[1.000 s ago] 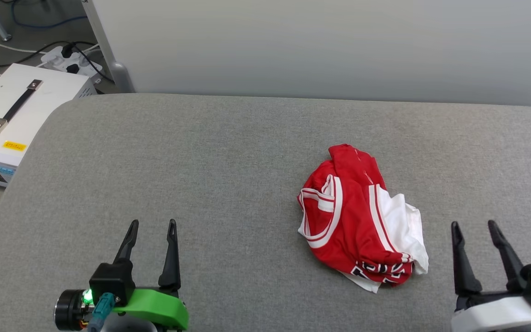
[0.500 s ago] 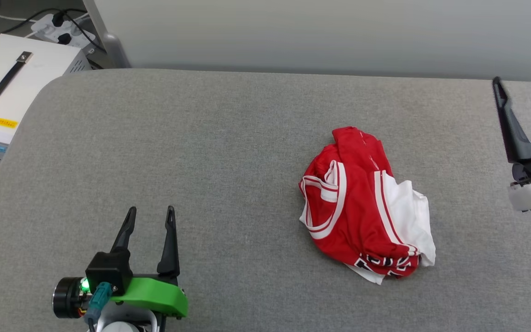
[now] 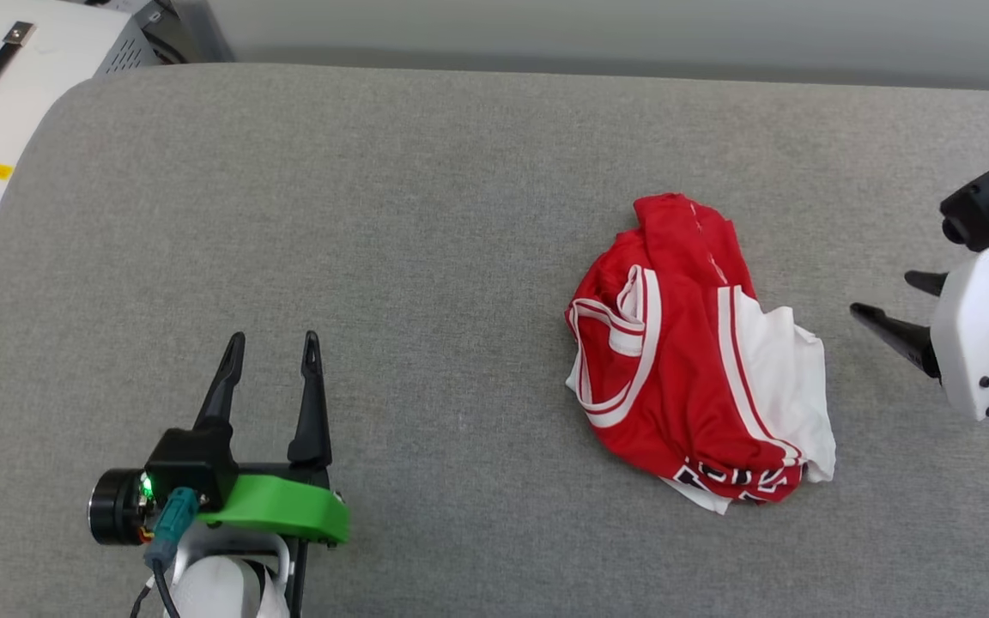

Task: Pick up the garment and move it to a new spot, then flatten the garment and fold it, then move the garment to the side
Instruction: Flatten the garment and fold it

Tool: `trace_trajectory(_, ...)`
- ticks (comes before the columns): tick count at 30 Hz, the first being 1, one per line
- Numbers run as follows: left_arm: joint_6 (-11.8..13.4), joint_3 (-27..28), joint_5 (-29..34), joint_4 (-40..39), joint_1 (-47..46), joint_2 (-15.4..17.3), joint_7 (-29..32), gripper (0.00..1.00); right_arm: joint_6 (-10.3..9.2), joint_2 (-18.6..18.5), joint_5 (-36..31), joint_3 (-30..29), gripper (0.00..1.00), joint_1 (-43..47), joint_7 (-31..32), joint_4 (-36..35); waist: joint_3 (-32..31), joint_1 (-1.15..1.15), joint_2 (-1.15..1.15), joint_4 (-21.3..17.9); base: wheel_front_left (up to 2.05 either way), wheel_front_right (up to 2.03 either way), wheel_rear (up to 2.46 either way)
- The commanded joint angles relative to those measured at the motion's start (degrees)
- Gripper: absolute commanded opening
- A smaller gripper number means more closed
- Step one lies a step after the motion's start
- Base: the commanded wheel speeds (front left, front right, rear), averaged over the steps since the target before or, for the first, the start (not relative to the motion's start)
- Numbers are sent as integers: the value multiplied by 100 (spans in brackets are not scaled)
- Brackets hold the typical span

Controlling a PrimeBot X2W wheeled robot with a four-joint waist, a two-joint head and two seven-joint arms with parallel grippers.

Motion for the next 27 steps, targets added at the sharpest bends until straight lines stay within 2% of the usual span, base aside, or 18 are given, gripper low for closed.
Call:
trace_trajectory(1, -8, -11, -17, -33, -153, -25, -33, 100, -4, 33, 157, 113, 100, -158, 175, 101, 238, 0, 0, 91, 0, 0, 0)
trace_trajectory(6, 47, -126, -112, -77, -343, -27, -33, 100, -4, 281, 288, 472, 100, -440, 355, 596, 550, 0, 0, 222, 0, 0, 0)
trace_trajectory(12, 91, -205, -138, -65, -485, -27, -33, 100, -4, 606, 333, 1098, 100, -498, 115, 1306, 768, 0, 0, 323, 0, 0, 0)
trace_trajectory(18, 133, -200, -140, -32, -481, -27, -33, 100, -4, 695, 515, 1837, 100, -393, -126, 1611, 733, 0, 0, 316, 0, 0, 0)
trace_trajectory(19, 138, -188, -136, -21, -468, -27, -33, 100, -4, 697, 525, 1919, 49, -420, -283, 1626, 706, 0, 0, 296, 0, 0, 0)
trace_trajectory(20, 140, -176, -131, -11, -457, -28, -33, 100, -4, 695, 526, 1976, 7, -462, -429, 1620, 680, 0, 0, 274, 0, 0, 0)
trace_trajectory(21, 141, -170, -123, 2, -446, -28, -33, 100, -4, 683, 520, 2034, 0, -528, -624, 1605, 645, 0, 0, 248, 0, 0, 0)
trace_trajectory(24, 136, -158, -99, 37, -410, -28, -33, 100, -4, 644, 631, 1974, 0, -703, -1253, 1549, 507, 0, 0, 173, 0, 0, 0)
trace_trajectory(27, 122, -135, -82, 77, -343, -28, -33, 100, -4, 448, 655, 1843, 0, -853, -1947, 1418, 322, 0, 0, 94, 0, 0, 0)
